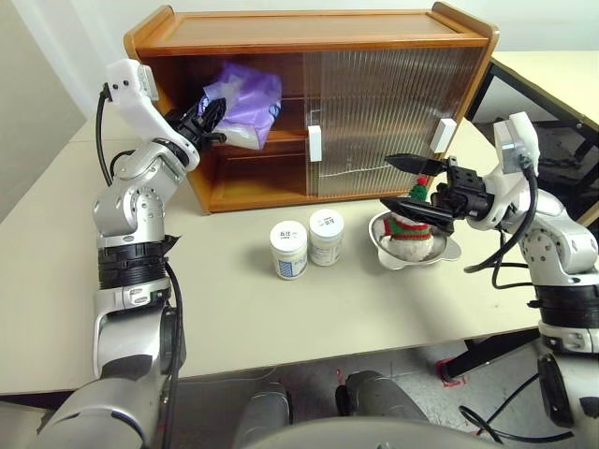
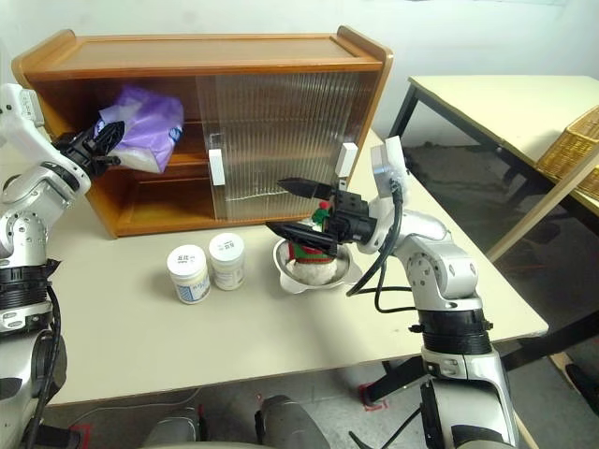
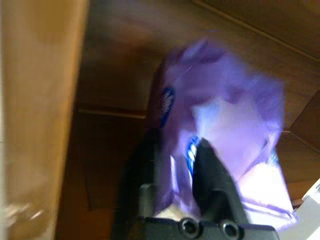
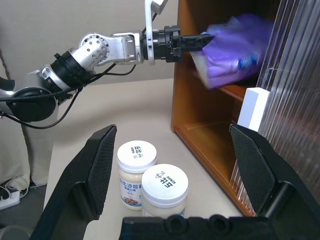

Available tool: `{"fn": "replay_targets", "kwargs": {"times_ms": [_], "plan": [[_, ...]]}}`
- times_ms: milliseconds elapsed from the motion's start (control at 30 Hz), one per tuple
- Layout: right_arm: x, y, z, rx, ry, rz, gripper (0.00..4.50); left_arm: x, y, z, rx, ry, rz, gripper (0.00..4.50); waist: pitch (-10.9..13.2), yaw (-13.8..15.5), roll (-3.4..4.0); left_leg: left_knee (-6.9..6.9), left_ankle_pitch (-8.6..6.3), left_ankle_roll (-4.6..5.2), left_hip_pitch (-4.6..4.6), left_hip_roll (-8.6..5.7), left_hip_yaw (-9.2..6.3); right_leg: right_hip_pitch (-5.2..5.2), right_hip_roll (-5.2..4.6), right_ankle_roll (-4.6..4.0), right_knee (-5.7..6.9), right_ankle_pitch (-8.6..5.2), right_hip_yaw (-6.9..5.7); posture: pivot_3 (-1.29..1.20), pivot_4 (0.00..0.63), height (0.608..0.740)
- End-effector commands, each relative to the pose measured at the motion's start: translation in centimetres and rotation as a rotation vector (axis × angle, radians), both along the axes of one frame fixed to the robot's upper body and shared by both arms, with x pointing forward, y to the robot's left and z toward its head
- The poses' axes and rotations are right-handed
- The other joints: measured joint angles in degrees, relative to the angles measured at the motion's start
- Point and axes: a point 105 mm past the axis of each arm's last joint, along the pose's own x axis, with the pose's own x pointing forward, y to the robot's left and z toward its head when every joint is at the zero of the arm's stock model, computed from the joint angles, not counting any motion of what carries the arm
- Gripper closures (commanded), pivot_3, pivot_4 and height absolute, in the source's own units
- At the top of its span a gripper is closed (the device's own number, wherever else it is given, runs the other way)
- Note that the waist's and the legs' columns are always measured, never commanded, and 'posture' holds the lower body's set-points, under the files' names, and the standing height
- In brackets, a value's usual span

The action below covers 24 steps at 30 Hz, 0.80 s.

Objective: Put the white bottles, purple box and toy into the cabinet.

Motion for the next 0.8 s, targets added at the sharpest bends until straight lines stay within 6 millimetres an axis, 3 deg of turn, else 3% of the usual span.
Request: {"fn": "replay_targets", "kwargs": {"times_ms": [33, 200, 433, 800], "plan": [[-0.1, -0.2, 0.2, -0.006, -0.019, -0.013, 0.0, 0.3, -0.3, 0.2, 0.004, -0.012, -0.009, 1.66, 0.0, -0.2, 0.0, 0.0, 0.0, 0.0, 0.0, 0.0, 0.0, 0.0, 0.0, 0.01, -0.01, 0.0, 0.0, -0.22, 0.009, 0.74], [-0.1, -0.2, 0.1, -0.006, -0.018, -0.017, 0.0, 0.3, -0.4, 0.8, 0.012, -0.037, -0.02, 0.03, 0.0, -0.7, -0.03, 0.0, 0.0, 0.01, -0.03, -0.03, 0.0, 0.02, 0.04, 0.05, -0.05, 0.02, 0.0, -0.22, 0.008, 0.74], [0.0, -0.2, 0.0, -0.006, -0.015, -0.017, 0.0, -1.4, -1.4, 1.4, 0.031, -0.088, -0.086, 0.03, 0.0, -1.5, -0.04, 0.0, -0.02, 0.04, -0.06, -0.05, 0.01, 0.04, 0.1, 0.09, -0.16, 0.02, 0.0, -0.22, 0.01, 0.74], [0.0, -0.2, -0.3, -0.016, -0.007, -0.01, 0.0, -5.0, -0.4, 1.8, 0.138, -0.061, -0.097, 0.03, 0.0, -1.5, -0.04, 0.0, -0.11, 0.17, -0.14, -0.06, 0.02, 0.09, 0.1, 0.18, -0.4, 0.01, 0.01, -0.21, 0.013, 0.74]]}}
